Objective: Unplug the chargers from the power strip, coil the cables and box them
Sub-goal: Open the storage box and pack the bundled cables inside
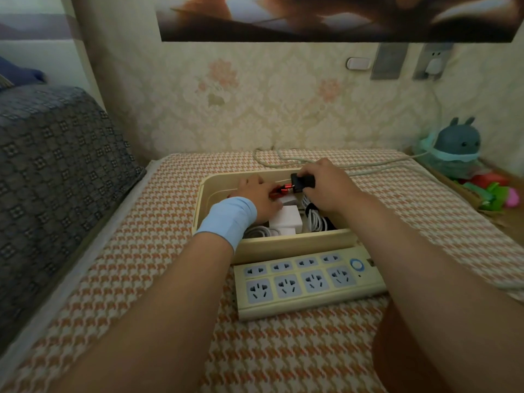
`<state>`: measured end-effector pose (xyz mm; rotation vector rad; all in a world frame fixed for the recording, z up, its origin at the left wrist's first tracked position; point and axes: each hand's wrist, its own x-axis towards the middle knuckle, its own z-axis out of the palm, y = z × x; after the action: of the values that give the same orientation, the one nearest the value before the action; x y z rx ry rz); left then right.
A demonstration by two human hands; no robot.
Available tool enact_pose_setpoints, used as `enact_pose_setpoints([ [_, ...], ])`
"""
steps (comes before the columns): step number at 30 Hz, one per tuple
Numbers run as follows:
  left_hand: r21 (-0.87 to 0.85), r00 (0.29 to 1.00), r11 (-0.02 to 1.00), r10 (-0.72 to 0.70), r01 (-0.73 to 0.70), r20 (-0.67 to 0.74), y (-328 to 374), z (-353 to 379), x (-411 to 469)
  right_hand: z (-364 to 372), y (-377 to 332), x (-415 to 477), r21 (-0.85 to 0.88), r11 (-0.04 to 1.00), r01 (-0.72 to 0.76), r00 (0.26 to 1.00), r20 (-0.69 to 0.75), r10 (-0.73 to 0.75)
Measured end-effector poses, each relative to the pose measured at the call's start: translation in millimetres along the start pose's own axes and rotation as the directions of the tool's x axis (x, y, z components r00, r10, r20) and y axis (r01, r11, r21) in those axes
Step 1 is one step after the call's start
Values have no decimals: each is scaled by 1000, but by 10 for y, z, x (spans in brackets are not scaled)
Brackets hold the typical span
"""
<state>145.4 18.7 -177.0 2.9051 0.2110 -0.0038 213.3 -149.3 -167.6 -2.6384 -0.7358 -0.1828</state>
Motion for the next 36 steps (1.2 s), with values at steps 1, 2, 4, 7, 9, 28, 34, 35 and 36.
enact_pose_setpoints([
  [1,-14,1000,1000,11,-11,-10,8,-11,-1,-7,-5,-5,-20,1000,-9,1000,18,9],
  [2,-42,999,999,25,-27,-33,14,-27,-6,-11,-7,-2,-34,999,-27,999,30,28],
  [4,-110,996,992,61,-68,-65,26,-54,-22,-34,-21,12,-76,995,-71,996,43,75],
  [7,-206,994,973,102,-106,-27,24,-30,-34,-89,-71,50,-215,972,-95,992,65,111],
  [9,-219,995,970,101,-102,-14,18,-12,-40,-99,-99,68,-246,963,-107,992,45,122],
  [28,-177,992,977,114,-121,-48,312,-380,-490,-536,-204,-393,20,996,-84,984,158,80],
  [34,-153,972,964,199,-216,-122,752,-625,-1135,-866,-276,-1168,26,998,-61,975,215,54],
  [35,-137,972,964,216,-227,-94,824,-627,-1268,-909,-292,-1300,5,998,-59,969,241,56],
  [36,-112,972,966,226,-232,-61,886,-608,-1380,-937,-294,-1433,-12,998,-62,961,269,63],
])
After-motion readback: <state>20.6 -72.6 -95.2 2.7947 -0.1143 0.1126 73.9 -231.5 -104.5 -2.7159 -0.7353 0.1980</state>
